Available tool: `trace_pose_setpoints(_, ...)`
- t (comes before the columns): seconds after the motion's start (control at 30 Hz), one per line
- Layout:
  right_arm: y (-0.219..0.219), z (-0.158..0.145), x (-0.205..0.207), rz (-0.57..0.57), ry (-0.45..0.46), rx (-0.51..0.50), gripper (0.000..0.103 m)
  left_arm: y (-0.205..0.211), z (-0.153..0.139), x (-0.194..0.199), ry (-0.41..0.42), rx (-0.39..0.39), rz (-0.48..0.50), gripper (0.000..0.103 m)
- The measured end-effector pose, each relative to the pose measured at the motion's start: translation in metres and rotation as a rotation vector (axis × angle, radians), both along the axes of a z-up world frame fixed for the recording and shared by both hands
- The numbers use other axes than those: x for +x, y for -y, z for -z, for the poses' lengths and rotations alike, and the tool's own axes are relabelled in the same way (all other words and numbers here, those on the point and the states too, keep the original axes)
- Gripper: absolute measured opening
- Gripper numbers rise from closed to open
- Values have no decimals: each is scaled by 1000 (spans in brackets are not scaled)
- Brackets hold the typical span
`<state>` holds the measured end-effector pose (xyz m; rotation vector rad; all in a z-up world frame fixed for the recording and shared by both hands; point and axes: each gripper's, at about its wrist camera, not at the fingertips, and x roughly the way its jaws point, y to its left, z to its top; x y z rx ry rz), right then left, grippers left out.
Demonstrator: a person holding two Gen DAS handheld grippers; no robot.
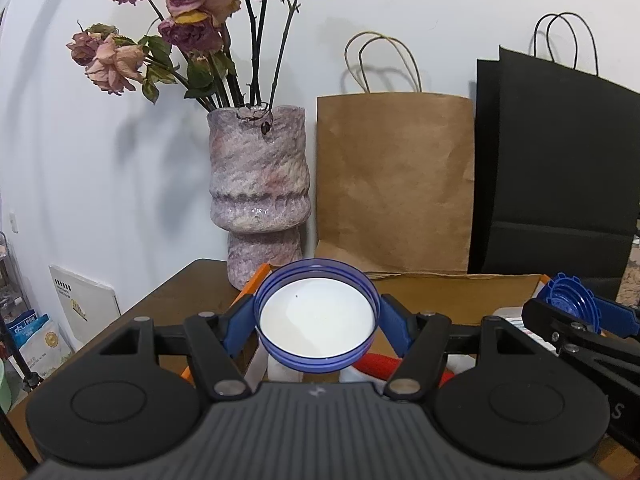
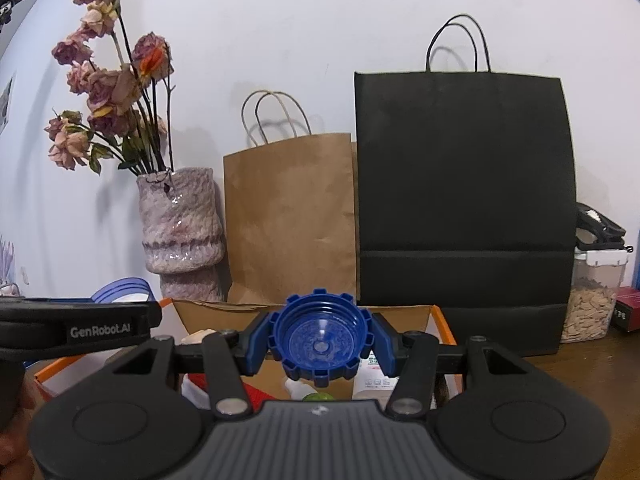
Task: Organize rigid objects
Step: 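Open the right tool over the box while the left tool releases the lid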
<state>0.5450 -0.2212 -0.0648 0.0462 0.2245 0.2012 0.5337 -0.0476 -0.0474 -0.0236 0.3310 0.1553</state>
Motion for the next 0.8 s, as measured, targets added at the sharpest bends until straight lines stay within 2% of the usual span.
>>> trace_pose_setpoints(0.37, 1, 7, 16, -6, -62, -5, 52, -5, 10, 16, -35, 18, 2, 69)
trace_pose_setpoints(0.4, 2, 8, 17, -3, -70, -6, 56, -6, 10, 16, -36, 18, 2, 70)
trace_pose_setpoints(0.47, 3, 10, 17, 8, -79, -10, 73, -7, 10, 15, -29, 15, -1, 88)
trace_pose_setpoints(0.5, 4, 10, 16, 14, -77, -6, 90, -7, 9, 14, -21, 15, -5, 93)
trace_pose_setpoints(0.53, 5, 10, 14, 22, -68, -3, 99, -7, 8, 13, -13, 18, -10, 102)
trace_pose_setpoints(0.6, 7, 9, 11, 36, -49, -1, 103, -8, 7, 11, 2, 21, -19, 103)
trace_pose_setpoints(0.8, 7, 9, 10, 39, -41, -7, 103, -9, 5, 11, 0, 18, -17, 103)
